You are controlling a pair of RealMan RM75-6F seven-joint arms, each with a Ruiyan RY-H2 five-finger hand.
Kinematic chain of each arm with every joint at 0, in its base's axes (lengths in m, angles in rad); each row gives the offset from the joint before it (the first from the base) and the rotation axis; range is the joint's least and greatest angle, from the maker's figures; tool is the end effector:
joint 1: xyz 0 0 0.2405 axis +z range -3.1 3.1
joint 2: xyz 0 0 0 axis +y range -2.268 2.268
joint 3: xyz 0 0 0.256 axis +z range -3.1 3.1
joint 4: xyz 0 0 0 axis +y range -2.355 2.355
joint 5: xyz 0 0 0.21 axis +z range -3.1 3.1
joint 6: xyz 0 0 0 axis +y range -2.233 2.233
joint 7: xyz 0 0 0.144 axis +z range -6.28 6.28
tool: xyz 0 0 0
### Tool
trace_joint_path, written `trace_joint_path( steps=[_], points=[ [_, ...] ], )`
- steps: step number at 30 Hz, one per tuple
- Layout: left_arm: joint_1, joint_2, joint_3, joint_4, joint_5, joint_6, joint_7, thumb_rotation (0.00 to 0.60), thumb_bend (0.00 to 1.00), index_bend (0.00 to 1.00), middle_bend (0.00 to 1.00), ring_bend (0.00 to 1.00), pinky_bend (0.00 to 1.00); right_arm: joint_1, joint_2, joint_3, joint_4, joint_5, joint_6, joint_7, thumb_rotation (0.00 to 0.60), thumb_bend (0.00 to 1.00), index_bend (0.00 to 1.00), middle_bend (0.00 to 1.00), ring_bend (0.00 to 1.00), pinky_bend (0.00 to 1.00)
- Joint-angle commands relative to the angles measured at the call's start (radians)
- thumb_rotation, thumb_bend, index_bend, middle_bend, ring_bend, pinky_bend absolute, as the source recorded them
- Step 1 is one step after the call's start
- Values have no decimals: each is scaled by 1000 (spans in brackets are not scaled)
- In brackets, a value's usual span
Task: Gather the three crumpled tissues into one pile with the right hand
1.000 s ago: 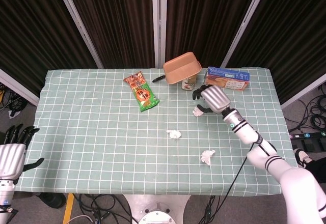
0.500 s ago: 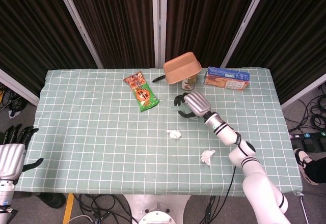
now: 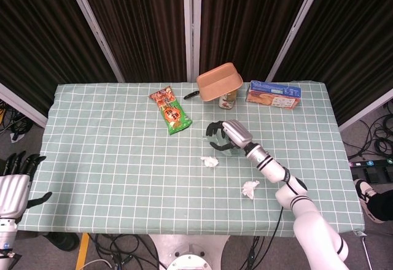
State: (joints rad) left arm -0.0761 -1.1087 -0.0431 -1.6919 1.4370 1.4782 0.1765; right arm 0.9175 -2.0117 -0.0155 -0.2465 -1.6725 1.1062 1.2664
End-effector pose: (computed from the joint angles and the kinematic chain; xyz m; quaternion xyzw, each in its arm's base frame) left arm -0.3066 0.1754 0.1562 -0.5999 -0.3774 -0.3383 0.6191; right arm -0.1634 -0.4222 -0.0548 0.6683 -0.4866 0.5317 0.1839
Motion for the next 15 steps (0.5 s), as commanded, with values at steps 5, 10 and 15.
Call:
trace_joint_path(
  steps=[5, 10, 15],
  points=[
    [2, -1, 1, 2, 8, 6, -2, 600, 70, 187, 143, 47, 72, -46, 18, -24, -84, -14, 127, 71, 600, 422, 722, 687, 434, 601],
    [7, -3, 3, 3, 14, 15, -6, 600, 71, 186, 143, 47, 72, -56, 28, -17, -147, -6, 163, 95, 600, 430, 725, 686, 433, 601],
    [12, -2, 6, 8, 22, 23, -15, 600, 70, 186, 143, 47, 72, -88, 65, 2, -217, 6, 247, 53, 600, 451, 725, 686, 433, 601]
  ],
)
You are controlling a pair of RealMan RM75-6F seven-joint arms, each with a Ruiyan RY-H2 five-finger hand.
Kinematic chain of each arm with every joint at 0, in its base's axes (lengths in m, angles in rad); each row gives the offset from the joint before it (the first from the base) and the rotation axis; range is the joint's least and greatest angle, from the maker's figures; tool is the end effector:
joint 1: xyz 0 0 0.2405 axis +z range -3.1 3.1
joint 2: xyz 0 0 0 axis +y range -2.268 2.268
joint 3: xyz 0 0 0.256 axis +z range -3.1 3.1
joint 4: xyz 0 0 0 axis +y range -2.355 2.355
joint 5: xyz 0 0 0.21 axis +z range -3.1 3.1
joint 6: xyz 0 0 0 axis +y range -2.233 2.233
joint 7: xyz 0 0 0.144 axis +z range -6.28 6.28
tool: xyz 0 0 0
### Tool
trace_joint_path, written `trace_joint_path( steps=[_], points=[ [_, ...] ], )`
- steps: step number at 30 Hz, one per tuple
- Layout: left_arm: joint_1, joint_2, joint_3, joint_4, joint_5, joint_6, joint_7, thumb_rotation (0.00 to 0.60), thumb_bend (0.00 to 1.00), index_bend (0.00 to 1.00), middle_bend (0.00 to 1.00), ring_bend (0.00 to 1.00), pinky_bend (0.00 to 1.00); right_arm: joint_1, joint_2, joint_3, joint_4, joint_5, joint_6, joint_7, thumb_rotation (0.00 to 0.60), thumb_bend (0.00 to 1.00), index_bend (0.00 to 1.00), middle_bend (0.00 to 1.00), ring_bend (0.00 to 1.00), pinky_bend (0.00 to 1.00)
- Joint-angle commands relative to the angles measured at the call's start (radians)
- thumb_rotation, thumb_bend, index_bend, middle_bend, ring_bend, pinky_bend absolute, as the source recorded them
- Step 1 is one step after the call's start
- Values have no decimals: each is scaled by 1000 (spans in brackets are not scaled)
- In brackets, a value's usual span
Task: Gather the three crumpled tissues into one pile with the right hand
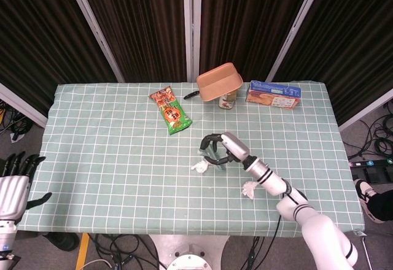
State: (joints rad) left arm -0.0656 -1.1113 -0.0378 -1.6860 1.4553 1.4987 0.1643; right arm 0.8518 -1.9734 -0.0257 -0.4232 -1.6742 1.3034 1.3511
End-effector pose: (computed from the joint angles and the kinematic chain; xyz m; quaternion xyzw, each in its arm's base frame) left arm -0.3064 0.1714 0.1572 -0.5979 -0.3745 -0.3454 0.6189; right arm -0.1564 -0.3838 -0.0551 0.6143 -0.5146 0.5937 0.0730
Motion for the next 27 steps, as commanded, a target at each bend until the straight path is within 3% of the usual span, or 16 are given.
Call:
trace_joint_path(
  steps=[1, 4, 7, 10, 16, 22, 27],
  points=[
    [1, 1, 1, 3, 6, 3, -5, 600, 70, 187, 143, 47, 72, -31, 42, 15, -59, 8, 71, -47, 600, 455, 725, 686, 433, 601],
    [-2, 3, -1, 8, 13, 3, -13, 600, 71, 186, 143, 47, 72, -67, 116, 24, -156, 15, 134, -119, 600, 459, 726, 686, 431, 598],
    [-7, 2, -3, 14, 18, 1, -18, 600, 70, 186, 143, 47, 72, -122, 225, 23, -319, 24, 182, -227, 600, 461, 725, 686, 431, 585],
    [-14, 0, -5, 21, 21, -8, -23, 600, 71, 187, 143, 47, 72, -201, 357, 9, -550, 52, 201, -380, 600, 461, 724, 685, 431, 573],
    [-28, -2, -9, 32, 28, -22, -30, 600, 71, 186, 143, 47, 72, -346, 526, -27, -919, 146, 198, -597, 600, 531, 724, 685, 431, 558],
    [-40, -3, -11, 39, 33, -33, -37, 600, 70, 185, 143, 47, 72, -449, 554, -56, -1052, 179, 219, -711, 600, 553, 724, 686, 431, 548],
    [-43, -6, -10, 48, 32, -38, -51, 600, 71, 185, 143, 47, 72, -507, 515, -54, -1074, 193, 230, -782, 600, 554, 723, 685, 430, 535]
  ],
)
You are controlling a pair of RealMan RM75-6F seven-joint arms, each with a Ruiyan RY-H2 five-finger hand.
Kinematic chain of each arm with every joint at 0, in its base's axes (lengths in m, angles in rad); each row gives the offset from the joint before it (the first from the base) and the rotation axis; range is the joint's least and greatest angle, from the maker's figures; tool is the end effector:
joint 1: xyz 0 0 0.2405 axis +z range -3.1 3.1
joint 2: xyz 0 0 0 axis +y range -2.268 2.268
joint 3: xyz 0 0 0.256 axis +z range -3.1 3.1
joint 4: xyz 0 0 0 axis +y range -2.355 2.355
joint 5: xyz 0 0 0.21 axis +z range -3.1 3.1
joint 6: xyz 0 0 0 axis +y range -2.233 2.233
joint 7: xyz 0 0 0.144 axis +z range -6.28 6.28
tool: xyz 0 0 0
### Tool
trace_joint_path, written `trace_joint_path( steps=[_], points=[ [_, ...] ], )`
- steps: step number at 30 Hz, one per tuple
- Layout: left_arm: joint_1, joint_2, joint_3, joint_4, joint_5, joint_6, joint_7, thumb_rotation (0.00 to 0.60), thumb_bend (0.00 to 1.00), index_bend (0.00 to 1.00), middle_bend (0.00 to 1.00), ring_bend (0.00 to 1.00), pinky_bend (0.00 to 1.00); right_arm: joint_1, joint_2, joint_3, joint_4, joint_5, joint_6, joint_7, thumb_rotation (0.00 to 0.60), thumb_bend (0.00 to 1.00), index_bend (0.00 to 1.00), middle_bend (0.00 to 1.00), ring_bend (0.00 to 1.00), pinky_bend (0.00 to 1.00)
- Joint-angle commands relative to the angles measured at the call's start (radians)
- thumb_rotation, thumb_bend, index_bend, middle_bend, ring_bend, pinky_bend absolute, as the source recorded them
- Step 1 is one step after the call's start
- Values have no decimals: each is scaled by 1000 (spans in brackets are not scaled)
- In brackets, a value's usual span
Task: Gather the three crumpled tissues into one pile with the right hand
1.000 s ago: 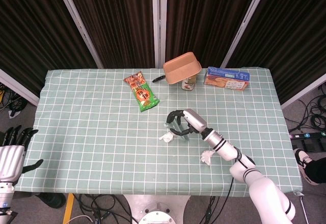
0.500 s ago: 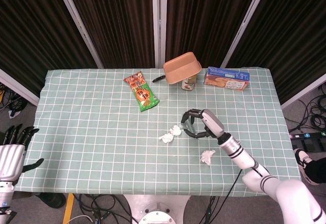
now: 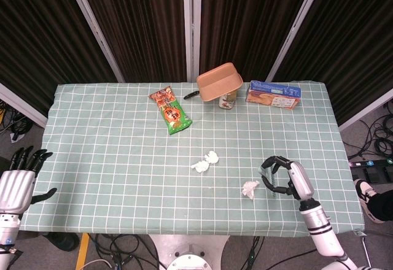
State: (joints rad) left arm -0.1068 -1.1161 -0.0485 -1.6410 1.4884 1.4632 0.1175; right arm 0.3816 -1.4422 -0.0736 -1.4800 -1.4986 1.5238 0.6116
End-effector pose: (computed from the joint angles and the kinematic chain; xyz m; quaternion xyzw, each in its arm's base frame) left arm -0.3041 0.1869 0.1548 -0.6175 -0.3627 -0.3605 0.5977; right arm -0.2426 -0.2345 0.0541 0.4994 -0.5495 0.6041 0.2893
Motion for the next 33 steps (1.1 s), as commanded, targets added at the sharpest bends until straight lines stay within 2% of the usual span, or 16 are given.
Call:
trace_joint_path(
  steps=[1, 14, 26, 33],
  points=[
    [-2, -3, 1, 6, -1, -4, -8, 600, 70, 185, 143, 47, 72, -47, -34, -6, -12, 20, 4, -53, 600, 554, 723, 685, 429, 529],
    [0, -15, 7, 30, 1, -3, -42, 600, 70, 184, 141, 47, 72, -62, -316, 91, 127, 59, -71, -195, 600, 554, 723, 685, 428, 497],
    [9, -21, 15, 48, 10, 11, -60, 600, 71, 185, 141, 47, 72, 50, -495, 253, 272, 84, -169, -256, 600, 554, 723, 685, 428, 481],
    [9, -25, 13, 52, 16, 18, -64, 600, 70, 184, 141, 47, 72, 129, -564, 314, 349, 94, -234, -289, 600, 554, 723, 685, 427, 474]
  ],
)
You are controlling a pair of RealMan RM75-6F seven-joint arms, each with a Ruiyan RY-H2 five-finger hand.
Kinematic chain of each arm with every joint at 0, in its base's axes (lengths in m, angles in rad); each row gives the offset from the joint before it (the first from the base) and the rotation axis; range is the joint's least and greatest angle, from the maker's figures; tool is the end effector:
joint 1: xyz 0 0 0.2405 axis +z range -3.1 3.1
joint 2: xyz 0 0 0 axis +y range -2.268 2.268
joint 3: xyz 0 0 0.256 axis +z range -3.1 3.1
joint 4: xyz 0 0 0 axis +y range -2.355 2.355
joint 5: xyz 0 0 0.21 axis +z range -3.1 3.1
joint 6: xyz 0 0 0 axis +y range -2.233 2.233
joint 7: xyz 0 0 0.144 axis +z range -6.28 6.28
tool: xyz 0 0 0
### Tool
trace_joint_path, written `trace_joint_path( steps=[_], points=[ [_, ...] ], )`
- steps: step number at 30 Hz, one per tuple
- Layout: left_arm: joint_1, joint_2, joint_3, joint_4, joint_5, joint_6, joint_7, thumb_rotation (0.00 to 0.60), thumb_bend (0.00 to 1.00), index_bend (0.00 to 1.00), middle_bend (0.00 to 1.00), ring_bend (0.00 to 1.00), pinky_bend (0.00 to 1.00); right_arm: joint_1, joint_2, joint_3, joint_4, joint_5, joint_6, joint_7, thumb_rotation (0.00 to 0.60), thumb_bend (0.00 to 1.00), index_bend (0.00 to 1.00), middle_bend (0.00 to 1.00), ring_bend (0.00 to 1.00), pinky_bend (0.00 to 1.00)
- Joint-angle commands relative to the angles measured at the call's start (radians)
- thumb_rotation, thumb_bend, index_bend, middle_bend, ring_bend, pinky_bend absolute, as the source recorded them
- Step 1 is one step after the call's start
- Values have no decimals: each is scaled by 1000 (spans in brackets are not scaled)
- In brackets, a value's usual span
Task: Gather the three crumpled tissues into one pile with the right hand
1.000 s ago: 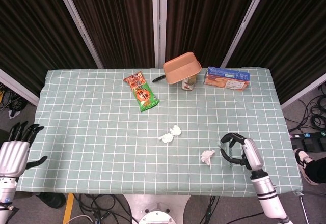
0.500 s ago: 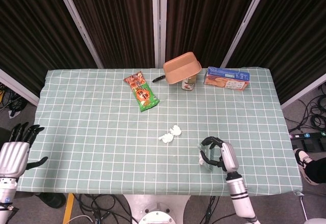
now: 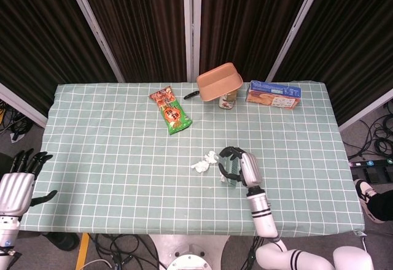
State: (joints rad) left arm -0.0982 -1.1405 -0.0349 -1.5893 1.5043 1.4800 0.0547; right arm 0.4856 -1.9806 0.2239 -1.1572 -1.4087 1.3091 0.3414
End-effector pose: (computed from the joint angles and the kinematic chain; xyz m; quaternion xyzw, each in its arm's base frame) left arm -0.3122 0.1823 0.1514 -0.6119 -0.3717 -0.3718 0.5910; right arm -0.1560 -0.2882 -0.0757 0.4775 -0.5495 0.6095 0.3139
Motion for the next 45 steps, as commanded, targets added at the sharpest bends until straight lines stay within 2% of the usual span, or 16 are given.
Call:
trace_joint_path(
  steps=[1, 11, 15, 19, 22, 25, 29, 33, 36, 40, 45],
  points=[
    [1, -1, 0, 1, 0, 2, -2, 600, 71, 184, 141, 47, 72, 33, -35, 20, 35, 2, -21, -24, 600, 554, 723, 685, 427, 471],
    [6, -4, -1, 5, -2, 10, -4, 600, 70, 184, 141, 47, 72, 103, -106, 54, 110, -30, -11, -54, 600, 554, 723, 685, 428, 466],
    [5, -4, 1, 6, 1, 6, -4, 600, 70, 184, 141, 47, 72, 110, -72, 54, 91, -54, 5, -68, 600, 555, 723, 685, 428, 462],
    [9, -8, -3, 8, -6, 13, -4, 600, 70, 184, 141, 47, 72, 90, 47, 41, 13, -84, 25, -83, 600, 554, 723, 685, 427, 458],
    [11, -15, -3, 8, -11, 14, -3, 600, 70, 184, 141, 47, 72, 75, 170, 34, -54, -100, 20, -120, 600, 554, 722, 685, 422, 458],
    [8, -14, -1, 8, -9, 8, 1, 600, 70, 184, 141, 47, 72, 60, 291, 14, -84, -94, -24, -165, 600, 555, 721, 685, 408, 457],
    [7, -6, -3, 1, -1, 14, 4, 600, 70, 184, 141, 47, 72, 41, 414, -35, -73, -64, -123, -163, 600, 554, 721, 685, 400, 453],
    [7, -6, 0, -9, 0, 11, 13, 600, 70, 184, 141, 47, 72, 35, 463, -114, 2, -81, -206, -174, 600, 553, 716, 676, 363, 407],
    [5, -5, 2, -18, 1, 5, 23, 600, 70, 184, 141, 47, 72, 44, 466, -154, 56, -89, -266, -205, 600, 550, 650, 631, 297, 317],
    [4, -1, 1, -29, 2, 6, 33, 600, 70, 184, 141, 47, 72, 57, 443, -175, 102, -89, -310, -228, 600, 523, 474, 516, 198, 196],
    [5, 7, 5, -38, -3, -2, 39, 600, 71, 177, 141, 47, 72, 56, 450, -168, 65, -52, -336, -262, 600, 316, 166, 285, 34, 99]
  ],
)
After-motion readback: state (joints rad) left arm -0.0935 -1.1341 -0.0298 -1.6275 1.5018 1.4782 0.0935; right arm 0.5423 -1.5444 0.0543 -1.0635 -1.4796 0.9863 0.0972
